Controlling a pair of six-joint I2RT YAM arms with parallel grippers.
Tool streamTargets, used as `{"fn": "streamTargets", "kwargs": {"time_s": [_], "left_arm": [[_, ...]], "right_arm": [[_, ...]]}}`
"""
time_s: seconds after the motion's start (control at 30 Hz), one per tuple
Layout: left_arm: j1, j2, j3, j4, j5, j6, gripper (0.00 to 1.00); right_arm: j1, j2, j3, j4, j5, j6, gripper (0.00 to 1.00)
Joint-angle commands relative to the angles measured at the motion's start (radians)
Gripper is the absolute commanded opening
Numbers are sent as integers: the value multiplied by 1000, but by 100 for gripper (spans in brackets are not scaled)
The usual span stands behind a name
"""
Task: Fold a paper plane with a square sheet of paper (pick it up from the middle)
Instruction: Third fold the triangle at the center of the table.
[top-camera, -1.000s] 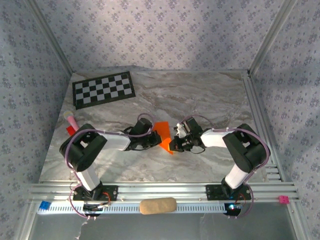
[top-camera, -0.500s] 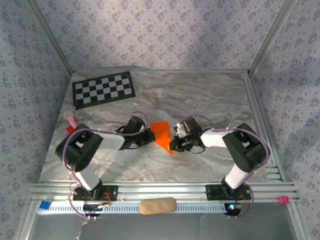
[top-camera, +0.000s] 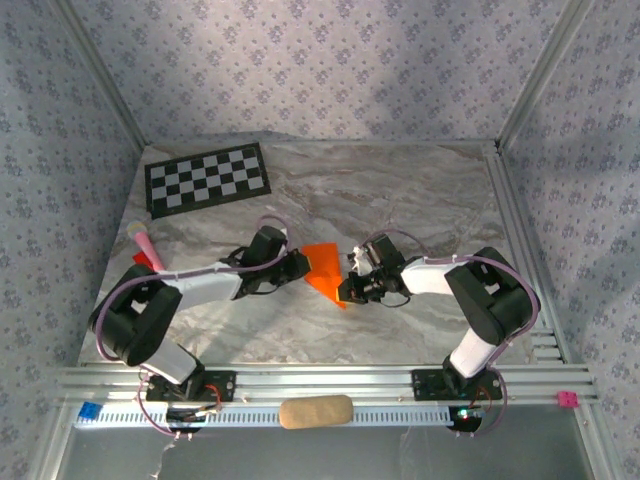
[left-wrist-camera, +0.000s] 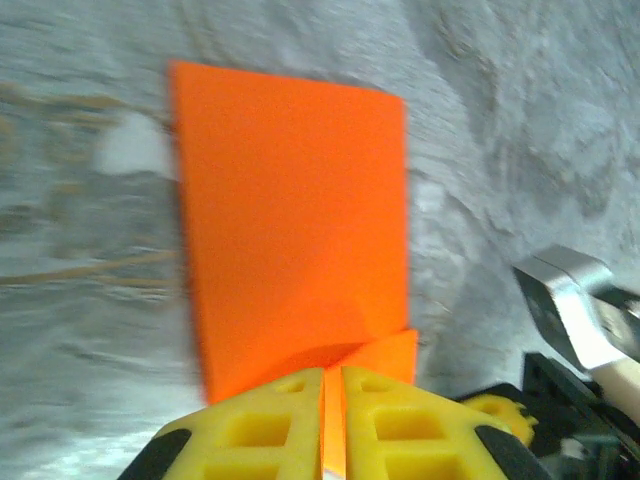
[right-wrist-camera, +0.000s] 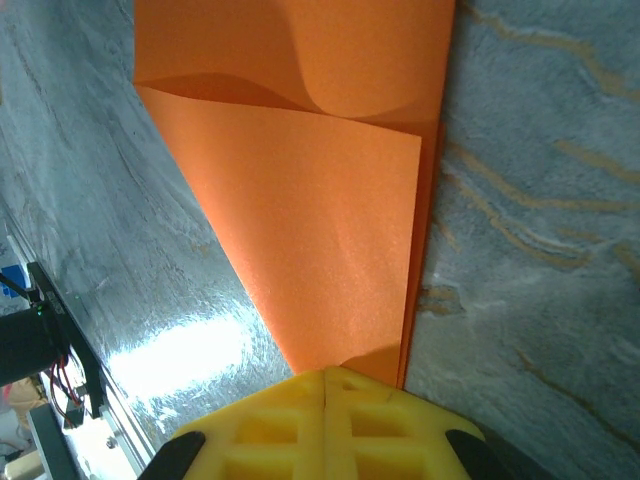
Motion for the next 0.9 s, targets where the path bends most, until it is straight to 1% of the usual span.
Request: {"fn": "streamTargets", "kwargs": {"time_s": [0.0,0.13,0.27,0.37,0.47,0.6,0.87], "left_arm": [[-69,30,41,-9,13,-9,13],[-135,96,43,47,23,-57,10],[-152,141,11,108,23,-90,10],[-155,166,-10,131,18,-91,10],[-148,186,-27,114,-16,-94,8],[-135,187,-65,113,-65,-96,9],[-50,159,-87,88,-54,-81,9]], "right_arm": [[-5,45,-22,-110,87,9,0],[-5,45,-25,-109,88,7,0],[-4,38,-28,-108,90,10,0],[-4,38,-27,-109,90,8,0],[-5,42,-32,-107,94,8,0],[-5,44,-40,-104,94,10,0],[-8,40,-42,-112,99,0,0]]}}
